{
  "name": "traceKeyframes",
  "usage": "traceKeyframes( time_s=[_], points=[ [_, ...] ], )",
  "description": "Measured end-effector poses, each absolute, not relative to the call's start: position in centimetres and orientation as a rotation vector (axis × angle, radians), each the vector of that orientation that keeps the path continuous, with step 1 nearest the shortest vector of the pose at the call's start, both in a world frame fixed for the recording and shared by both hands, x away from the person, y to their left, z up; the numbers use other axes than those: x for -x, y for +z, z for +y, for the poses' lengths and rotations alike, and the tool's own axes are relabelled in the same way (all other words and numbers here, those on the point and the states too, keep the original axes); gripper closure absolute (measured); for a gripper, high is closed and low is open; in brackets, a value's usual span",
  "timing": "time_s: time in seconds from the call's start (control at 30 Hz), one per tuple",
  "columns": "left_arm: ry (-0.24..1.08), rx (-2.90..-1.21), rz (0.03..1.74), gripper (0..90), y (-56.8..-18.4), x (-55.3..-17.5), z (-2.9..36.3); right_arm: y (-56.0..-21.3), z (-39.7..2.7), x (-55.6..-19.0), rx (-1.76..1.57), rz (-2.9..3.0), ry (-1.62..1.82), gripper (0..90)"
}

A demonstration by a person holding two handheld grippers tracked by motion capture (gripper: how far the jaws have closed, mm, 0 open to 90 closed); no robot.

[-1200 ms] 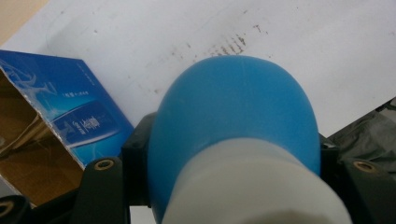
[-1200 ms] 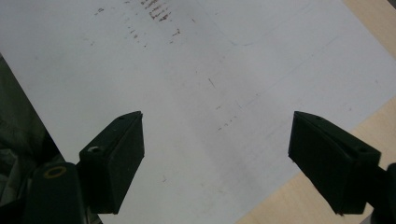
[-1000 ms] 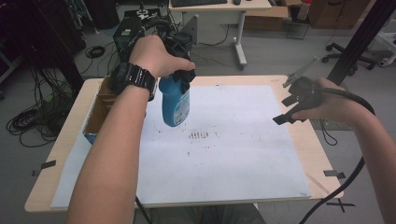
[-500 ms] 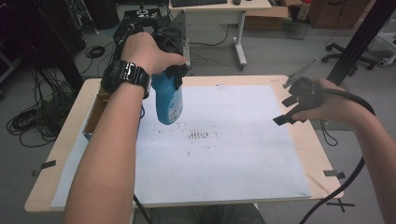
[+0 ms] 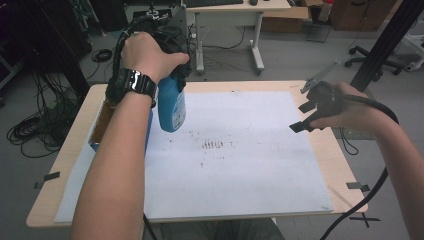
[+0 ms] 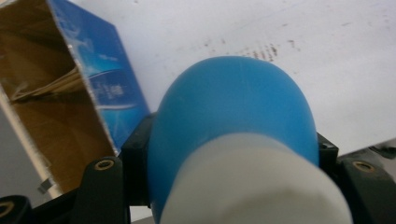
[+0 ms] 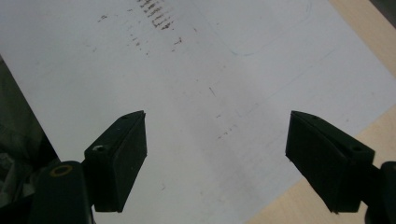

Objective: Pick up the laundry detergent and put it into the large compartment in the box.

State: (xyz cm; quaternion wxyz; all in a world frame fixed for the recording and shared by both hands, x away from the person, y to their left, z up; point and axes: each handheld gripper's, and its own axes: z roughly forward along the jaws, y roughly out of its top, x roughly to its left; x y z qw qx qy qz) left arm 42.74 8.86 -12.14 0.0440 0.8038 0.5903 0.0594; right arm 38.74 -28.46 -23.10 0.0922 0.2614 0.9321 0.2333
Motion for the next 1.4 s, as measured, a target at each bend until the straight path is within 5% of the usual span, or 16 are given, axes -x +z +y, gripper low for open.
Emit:
traceKeyframes(
  time_s=[1.4],
  points=[
    [0.150,-2.262,1.983,38.0,-11.2,-42.1,16.4,-23.7,-28.5,-38.9,-0.797,2.780,0.674,19.9]
  ],
)
